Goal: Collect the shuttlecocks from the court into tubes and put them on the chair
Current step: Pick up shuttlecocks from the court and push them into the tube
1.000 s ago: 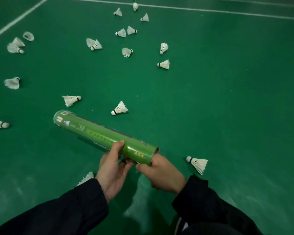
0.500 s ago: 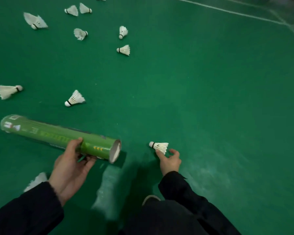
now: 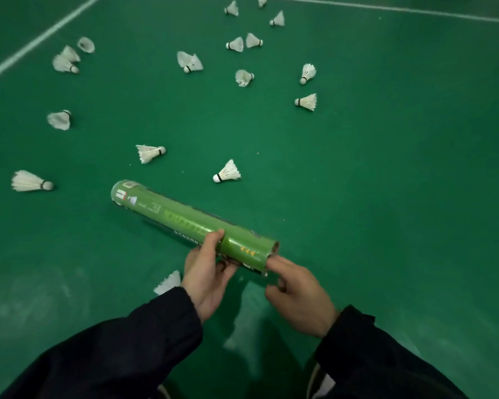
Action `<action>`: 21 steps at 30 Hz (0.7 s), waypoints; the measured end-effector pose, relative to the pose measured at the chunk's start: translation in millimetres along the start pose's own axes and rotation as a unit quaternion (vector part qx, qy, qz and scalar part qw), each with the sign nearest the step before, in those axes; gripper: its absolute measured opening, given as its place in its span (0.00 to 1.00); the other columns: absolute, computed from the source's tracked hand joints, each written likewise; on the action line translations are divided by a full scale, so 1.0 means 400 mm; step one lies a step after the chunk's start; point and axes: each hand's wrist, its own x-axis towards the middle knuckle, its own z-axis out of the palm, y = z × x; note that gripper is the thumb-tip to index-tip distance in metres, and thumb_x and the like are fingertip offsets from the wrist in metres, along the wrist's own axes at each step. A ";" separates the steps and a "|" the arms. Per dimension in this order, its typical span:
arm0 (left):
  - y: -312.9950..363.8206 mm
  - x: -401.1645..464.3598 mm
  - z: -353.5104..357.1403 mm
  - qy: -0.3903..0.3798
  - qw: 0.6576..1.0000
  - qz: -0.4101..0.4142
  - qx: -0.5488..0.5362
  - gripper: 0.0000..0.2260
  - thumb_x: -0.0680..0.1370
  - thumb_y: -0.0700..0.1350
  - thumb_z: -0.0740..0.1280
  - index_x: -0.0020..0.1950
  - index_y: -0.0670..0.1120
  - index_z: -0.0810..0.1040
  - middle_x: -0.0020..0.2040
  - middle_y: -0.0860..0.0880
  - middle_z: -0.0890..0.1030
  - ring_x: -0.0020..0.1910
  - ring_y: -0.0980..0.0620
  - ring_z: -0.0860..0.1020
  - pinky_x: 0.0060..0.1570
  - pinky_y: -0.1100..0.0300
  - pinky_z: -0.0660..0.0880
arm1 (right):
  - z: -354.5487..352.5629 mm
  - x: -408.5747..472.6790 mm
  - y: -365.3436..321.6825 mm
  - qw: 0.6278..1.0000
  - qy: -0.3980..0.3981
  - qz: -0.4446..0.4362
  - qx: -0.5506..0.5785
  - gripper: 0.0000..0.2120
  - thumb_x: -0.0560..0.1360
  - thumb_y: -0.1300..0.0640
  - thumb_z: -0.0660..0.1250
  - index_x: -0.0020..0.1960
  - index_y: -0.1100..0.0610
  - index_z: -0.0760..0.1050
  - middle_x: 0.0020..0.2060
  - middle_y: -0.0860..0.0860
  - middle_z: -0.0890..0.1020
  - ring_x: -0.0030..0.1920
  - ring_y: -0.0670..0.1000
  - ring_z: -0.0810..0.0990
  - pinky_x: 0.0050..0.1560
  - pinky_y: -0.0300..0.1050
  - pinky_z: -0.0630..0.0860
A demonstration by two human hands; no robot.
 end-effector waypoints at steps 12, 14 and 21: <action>0.126 -0.002 -0.136 0.069 0.991 0.082 -0.086 0.15 0.83 0.49 0.67 0.62 0.39 0.78 0.56 0.41 0.85 0.51 0.49 0.85 0.50 0.56 0.83 | 0.084 0.166 -0.129 0.925 -0.082 0.083 0.361 0.15 0.77 0.56 0.69 0.63 0.52 0.75 0.54 0.50 0.84 0.32 0.51 0.78 0.30 0.45 0.79; 0.183 -0.008 -0.194 0.125 0.979 0.120 -0.112 0.14 0.83 0.47 0.68 0.64 0.39 0.75 0.59 0.39 0.84 0.56 0.47 0.85 0.56 0.54 0.82 | 0.137 0.169 -0.103 0.944 0.022 0.066 0.321 0.09 0.79 0.55 0.67 0.59 0.54 0.77 0.49 0.46 0.85 0.29 0.48 0.73 0.30 0.44 0.73; 0.203 -0.030 -0.358 0.220 0.960 0.111 -0.134 0.14 0.82 0.46 0.68 0.63 0.40 0.73 0.61 0.39 0.79 0.59 0.44 0.82 0.55 0.53 0.81 | 0.395 0.229 -0.039 0.931 -0.257 -0.125 -0.226 0.37 0.79 0.55 0.60 0.79 0.37 0.45 0.80 0.45 0.58 0.54 0.57 0.80 0.48 0.48 0.76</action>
